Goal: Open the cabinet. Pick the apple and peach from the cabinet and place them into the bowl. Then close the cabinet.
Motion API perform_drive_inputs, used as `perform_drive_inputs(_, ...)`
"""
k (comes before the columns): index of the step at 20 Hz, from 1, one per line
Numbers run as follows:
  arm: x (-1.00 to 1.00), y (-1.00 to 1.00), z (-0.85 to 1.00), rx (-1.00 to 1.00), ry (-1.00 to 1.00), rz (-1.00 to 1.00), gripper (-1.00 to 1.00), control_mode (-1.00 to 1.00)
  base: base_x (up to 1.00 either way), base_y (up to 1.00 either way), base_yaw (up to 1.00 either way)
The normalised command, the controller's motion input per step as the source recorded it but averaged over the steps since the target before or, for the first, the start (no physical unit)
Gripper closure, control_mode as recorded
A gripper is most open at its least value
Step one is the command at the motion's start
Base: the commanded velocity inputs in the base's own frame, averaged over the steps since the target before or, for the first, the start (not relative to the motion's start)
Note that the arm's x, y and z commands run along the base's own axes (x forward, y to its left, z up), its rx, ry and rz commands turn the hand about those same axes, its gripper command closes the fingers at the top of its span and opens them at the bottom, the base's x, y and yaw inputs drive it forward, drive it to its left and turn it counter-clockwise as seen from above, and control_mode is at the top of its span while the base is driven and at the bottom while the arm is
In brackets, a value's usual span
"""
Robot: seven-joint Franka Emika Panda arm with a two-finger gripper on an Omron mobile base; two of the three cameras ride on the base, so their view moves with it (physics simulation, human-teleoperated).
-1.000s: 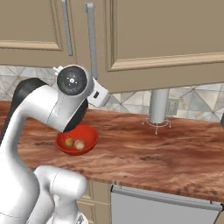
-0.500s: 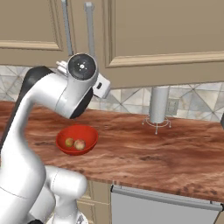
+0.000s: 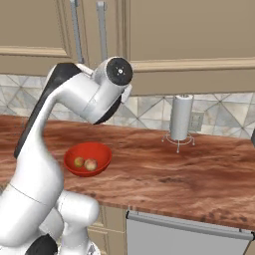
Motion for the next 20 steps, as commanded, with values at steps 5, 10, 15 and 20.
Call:
perform_drive_inputs(5, 0.8, 0.0, -0.16, 0.12, -0.57, 0.1, -1.0, -1.0, 0.0, 0.0, 0.0)
perform_drive_inputs(10, 1.0, 0.12, -0.46, 0.02, -0.5, 0.01, -1.0, -1.0, 0.0, 0.0, 0.0)
perform_drive_inputs(15, 0.84, 0.37, 0.39, 0.11, -0.39, -0.01, -1.0, -1.0, 0.0, 0.0, 0.0)
perform_drive_inputs(20, 0.12, 0.3, 0.98, 0.11, -0.37, 0.0, -1.0, -1.0, 0.0, 0.0, 0.0)
